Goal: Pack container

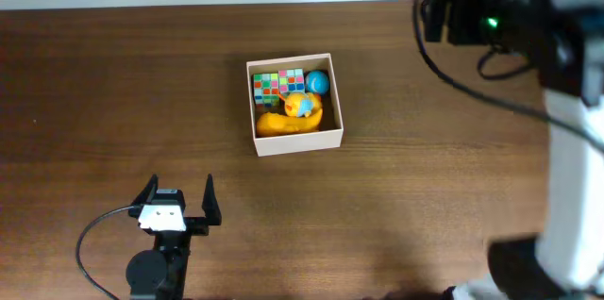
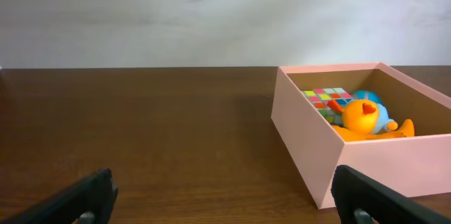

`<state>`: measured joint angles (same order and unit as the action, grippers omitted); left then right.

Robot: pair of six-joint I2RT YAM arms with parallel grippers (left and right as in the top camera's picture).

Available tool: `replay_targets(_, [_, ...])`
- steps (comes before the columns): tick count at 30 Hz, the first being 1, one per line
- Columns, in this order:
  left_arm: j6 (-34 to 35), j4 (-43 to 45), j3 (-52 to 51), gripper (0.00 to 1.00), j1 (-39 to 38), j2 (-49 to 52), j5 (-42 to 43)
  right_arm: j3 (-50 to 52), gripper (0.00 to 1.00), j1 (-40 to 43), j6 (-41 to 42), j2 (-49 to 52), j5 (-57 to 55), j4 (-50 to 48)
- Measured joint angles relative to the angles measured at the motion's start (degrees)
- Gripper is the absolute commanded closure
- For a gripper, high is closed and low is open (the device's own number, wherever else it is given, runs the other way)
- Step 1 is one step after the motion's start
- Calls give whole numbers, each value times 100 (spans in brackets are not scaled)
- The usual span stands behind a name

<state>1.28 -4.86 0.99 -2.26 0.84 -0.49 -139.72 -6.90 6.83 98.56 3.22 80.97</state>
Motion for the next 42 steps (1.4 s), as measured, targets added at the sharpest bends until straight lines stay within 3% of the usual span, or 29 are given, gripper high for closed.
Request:
replay_targets(10, [0, 0, 0, 1, 0, 0, 0, 3845, 1, 4, -42, -2771, -505, -2520])
replay_targets(27, [-2, 0, 0, 1, 0, 0, 0, 8937, 1, 376, -61, -6529, -925, -5873])
replay_targets(35, [-2, 2, 0, 1, 0, 0, 0, 11355, 2, 507, -61, -8352, -938, -6946])
replay_targets(42, [-2, 2, 0, 1, 0, 0, 0, 12692, 1, 507, -63, -9473, -782, -7232])
